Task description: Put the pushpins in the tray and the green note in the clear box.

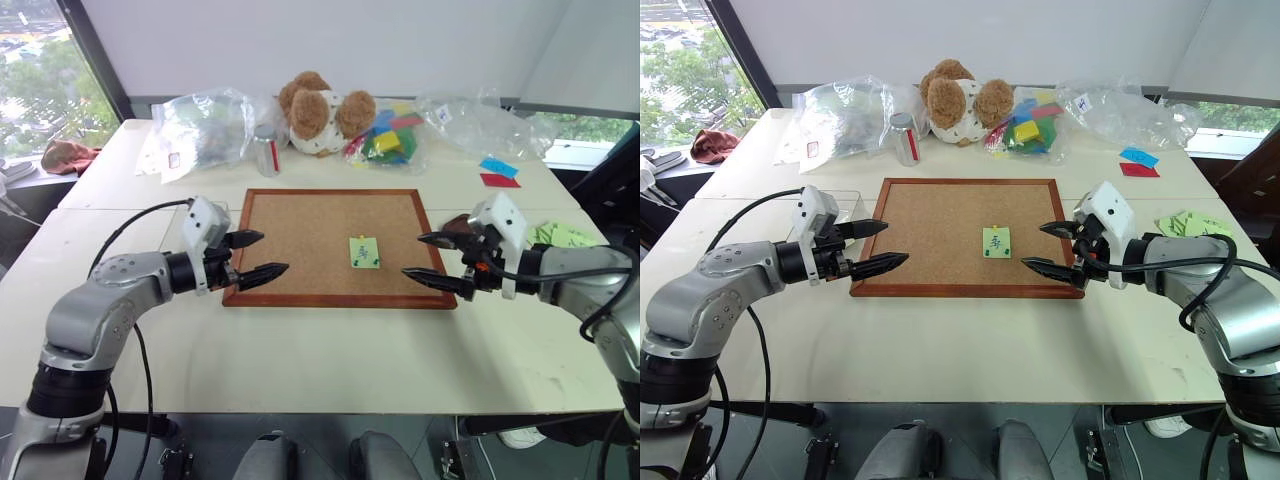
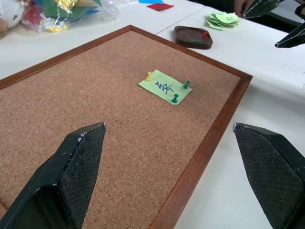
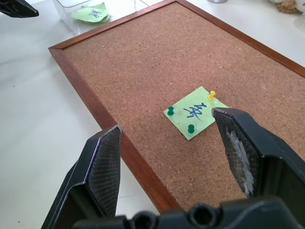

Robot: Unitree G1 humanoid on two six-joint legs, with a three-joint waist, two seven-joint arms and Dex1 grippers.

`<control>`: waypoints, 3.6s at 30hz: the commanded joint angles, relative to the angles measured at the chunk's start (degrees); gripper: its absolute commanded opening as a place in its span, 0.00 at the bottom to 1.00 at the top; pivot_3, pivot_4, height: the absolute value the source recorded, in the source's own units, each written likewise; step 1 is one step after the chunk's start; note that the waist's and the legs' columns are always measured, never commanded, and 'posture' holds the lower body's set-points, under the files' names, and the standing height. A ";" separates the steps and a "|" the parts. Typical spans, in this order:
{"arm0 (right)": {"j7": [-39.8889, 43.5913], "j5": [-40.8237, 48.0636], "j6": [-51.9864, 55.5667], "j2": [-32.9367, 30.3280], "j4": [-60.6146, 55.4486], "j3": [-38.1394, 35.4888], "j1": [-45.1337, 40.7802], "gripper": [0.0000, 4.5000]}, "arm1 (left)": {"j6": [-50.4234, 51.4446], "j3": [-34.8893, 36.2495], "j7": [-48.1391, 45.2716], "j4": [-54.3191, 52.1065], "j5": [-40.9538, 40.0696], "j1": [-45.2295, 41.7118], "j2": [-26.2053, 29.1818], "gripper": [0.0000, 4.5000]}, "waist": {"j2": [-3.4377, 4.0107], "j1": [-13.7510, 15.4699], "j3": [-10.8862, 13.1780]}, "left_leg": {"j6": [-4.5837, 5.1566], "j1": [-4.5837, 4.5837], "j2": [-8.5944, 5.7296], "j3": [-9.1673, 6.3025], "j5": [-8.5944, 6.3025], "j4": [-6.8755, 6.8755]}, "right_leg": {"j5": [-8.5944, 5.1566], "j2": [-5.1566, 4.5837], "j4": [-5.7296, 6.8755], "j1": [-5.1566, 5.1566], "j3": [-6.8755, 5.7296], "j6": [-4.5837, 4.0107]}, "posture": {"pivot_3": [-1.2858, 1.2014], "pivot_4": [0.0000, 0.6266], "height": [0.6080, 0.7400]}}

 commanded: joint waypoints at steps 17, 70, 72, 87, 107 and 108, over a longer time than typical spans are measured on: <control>-1.48 0.24 -0.07 0.53 -1.00 -1.02 -0.24 0.75 | -4.19 0.48 0.23 1.79 1.76 -0.35 -0.64 0.98 | 0.00 0.00 0.00 | 0.00 0.00 0.00 0.00 0.00 0.00 | 0.00 0.00 0.00 0.00 0.00 0.00 | 0.52 0.24 1.00; -12.96 -21.33 -12.77 30.65 50.74 15.30 -29.00 0.34 | -30.34 -12.30 6.94 38.14 25.58 -7.11 -22.44 0.00 | 0.06 -1.54 -0.06 | -0.42 -0.08 -0.01 0.04 0.25 0.10 | 0.01 0.02 0.24 -0.19 -0.06 0.01 | 0.52 0.24 1.00; -12.71 -21.75 -13.65 31.05 52.16 15.12 -29.37 0.34 | -30.05 -12.21 6.92 37.74 25.62 -6.87 -22.42 0.00 | 0.07 -1.59 -0.07 | -0.43 -0.06 -0.01 0.04 0.25 0.08 | 0.01 0.02 0.25 -0.19 -0.06 0.01 | 0.52 0.24 1.00; -11.47 -23.23 -17.02 33.17 58.55 13.97 -31.27 0.01 | -28.64 -11.99 7.33 35.66 25.80 -5.73 -22.36 0.00 | 0.07 -1.68 -0.07 | -0.43 -0.06 -0.01 0.03 0.25 0.03 | 0.01 0.02 0.24 -0.21 -0.06 0.01 | 0.52 0.24 1.00; -20.36 -19.71 0.01 22.37 33.30 -1.40 -26.46 0.01 | -26.76 -13.75 5.79 35.10 27.13 -4.12 -22.25 0.00 | 0.11 -1.38 -0.11 | -0.41 -0.13 -0.01 0.03 0.24 -0.02 | 0.01 0.01 0.21 -0.28 -0.05 0.01 | 0.52 0.24 1.00; -21.11 -20.44 -1.50 21.30 36.11 -1.97 -25.92 0.01 | -26.76 -13.77 5.74 35.18 27.12 -4.18 -22.36 0.00 | 0.10 -1.38 -0.12 | -0.41 -0.13 -0.01 0.03 0.24 -0.02 | 0.01 0.01 0.21 -0.28 -0.05 0.01 | 0.52 0.24 1.00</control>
